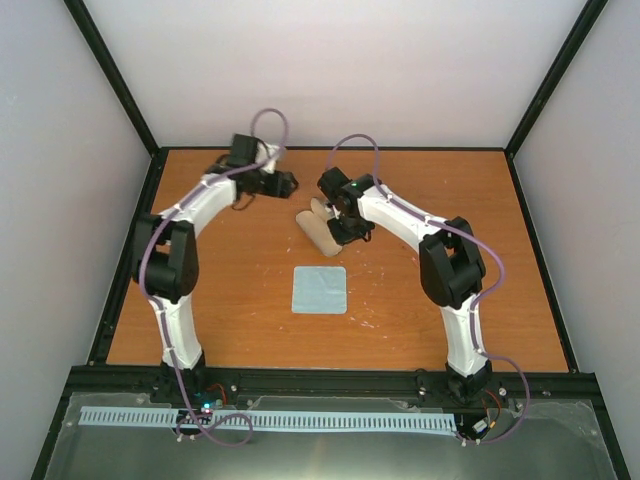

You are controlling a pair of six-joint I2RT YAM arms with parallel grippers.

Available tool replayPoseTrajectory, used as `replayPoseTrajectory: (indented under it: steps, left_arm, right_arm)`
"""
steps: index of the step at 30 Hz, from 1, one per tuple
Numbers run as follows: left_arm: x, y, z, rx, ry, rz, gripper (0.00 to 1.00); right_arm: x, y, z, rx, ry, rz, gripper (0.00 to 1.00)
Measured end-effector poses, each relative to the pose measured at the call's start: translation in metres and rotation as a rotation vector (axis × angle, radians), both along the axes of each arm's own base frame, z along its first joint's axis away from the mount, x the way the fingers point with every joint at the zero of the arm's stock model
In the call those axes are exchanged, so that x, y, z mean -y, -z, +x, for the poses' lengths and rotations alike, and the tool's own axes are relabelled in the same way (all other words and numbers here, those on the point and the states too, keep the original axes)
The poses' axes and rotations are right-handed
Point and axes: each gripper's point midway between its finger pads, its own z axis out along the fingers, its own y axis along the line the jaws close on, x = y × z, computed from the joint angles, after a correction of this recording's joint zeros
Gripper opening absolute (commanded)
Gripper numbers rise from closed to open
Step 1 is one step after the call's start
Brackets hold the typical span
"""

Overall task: Organize the sunglasses
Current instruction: Pick up the sunglasses case from the center of the board, then place the sunglasses case at the center of the board.

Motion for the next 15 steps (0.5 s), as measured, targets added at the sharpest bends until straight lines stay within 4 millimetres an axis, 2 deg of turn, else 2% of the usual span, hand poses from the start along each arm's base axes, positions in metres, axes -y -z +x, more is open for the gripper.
replayPoseTrajectory:
  steps: [4,6,9,11,15]
  left_arm:
    - [-0.066,-0.043,0.029,0.064,-0.087,-0.103,0.8]
    - [-0.098,-0.056,0.038,0.085,-0.112,-0.145,0.79]
    - [-0.136,-0.064,0.045,0.09,-0.135,-0.175,0.78]
    - [-0.153,-0.066,0.05,0.093,-0.133,-0.193,0.77]
    - [-0.166,-0.061,0.053,0.084,-0.1,-0.213,0.77]
  right_arm:
    - [0.013,-0.012,0.011,0.095,-0.092,-0.061,0.03]
    - [0.022,-0.024,0.017,0.15,-0.142,-0.092,0.03]
    - [0.037,-0.045,0.03,0.241,-0.214,-0.144,0.03]
    - [0.044,-0.056,0.037,0.293,-0.27,-0.172,0.03]
    - [0.06,-0.067,0.047,0.354,-0.402,-0.232,0.03]
